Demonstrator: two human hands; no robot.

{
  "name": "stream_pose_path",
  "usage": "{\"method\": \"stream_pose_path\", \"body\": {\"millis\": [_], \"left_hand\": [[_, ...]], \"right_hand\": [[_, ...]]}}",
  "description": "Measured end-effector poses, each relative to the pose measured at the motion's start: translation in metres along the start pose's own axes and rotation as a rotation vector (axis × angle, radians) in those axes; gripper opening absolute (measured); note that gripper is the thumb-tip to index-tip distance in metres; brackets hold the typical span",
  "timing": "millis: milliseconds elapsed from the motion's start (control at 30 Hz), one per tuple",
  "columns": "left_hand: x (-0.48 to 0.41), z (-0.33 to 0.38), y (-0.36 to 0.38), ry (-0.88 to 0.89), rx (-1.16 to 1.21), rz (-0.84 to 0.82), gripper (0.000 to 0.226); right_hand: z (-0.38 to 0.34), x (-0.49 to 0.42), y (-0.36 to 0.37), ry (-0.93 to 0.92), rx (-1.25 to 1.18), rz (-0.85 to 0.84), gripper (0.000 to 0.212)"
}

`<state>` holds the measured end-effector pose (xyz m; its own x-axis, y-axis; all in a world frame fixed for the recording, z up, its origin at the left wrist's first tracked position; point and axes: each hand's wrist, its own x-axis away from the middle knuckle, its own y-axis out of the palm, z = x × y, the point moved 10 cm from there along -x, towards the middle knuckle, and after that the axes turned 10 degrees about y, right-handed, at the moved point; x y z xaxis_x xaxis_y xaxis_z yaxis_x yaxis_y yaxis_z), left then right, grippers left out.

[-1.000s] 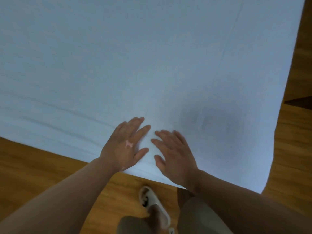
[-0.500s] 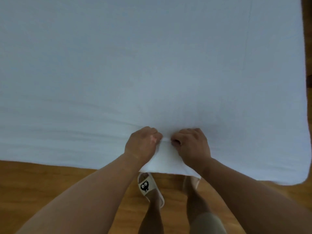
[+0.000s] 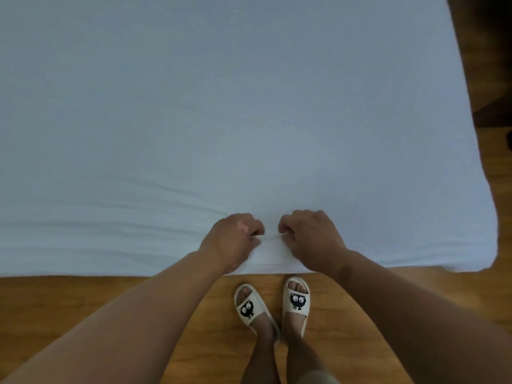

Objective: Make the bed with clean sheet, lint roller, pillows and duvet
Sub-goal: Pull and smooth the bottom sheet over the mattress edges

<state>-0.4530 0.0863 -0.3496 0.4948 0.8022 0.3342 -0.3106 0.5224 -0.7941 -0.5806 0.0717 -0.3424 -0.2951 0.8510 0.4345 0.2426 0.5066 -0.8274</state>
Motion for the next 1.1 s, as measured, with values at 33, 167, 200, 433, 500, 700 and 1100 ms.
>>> {"method": "stream_pose_path", "body": {"millis": [33,167,200,433,500,700,1100], "left_hand": [[0.007,-0.002,-0.002,0.015,-0.014,-0.016,0.033],[0.062,-0.032,-0.023,0.01,-0.177,-0.017,0.072],[0.075,-0.043,-0.027,0.001,-0.222,-0.014,0.078],[0.126,-0.122,-0.041,-0.154,-0.261,0.142,0.046],[0.12,-0.128,-0.037,-0.112,-0.237,0.158,0.035],[0.106,-0.143,-0.031,-0.045,-0.144,0.089,0.017],[0.152,-0.141,-0.032,0.252,-0.119,-0.011,0.028]], "right_hand": [[-0.004,0.004,0.003,-0.002,-0.025,-0.02,0.019],[-0.055,0.021,0.024,-0.13,-0.111,-0.114,0.048],[-0.069,0.021,0.031,-0.149,-0.115,-0.115,0.051],[-0.137,0.002,0.065,-0.095,-0.099,0.05,0.037],[-0.139,-0.002,0.07,-0.026,-0.096,0.114,0.024],[-0.131,-0.016,0.079,0.158,-0.104,0.122,0.016],[-0.181,0.01,0.082,0.097,-0.028,0.077,0.031]]}}
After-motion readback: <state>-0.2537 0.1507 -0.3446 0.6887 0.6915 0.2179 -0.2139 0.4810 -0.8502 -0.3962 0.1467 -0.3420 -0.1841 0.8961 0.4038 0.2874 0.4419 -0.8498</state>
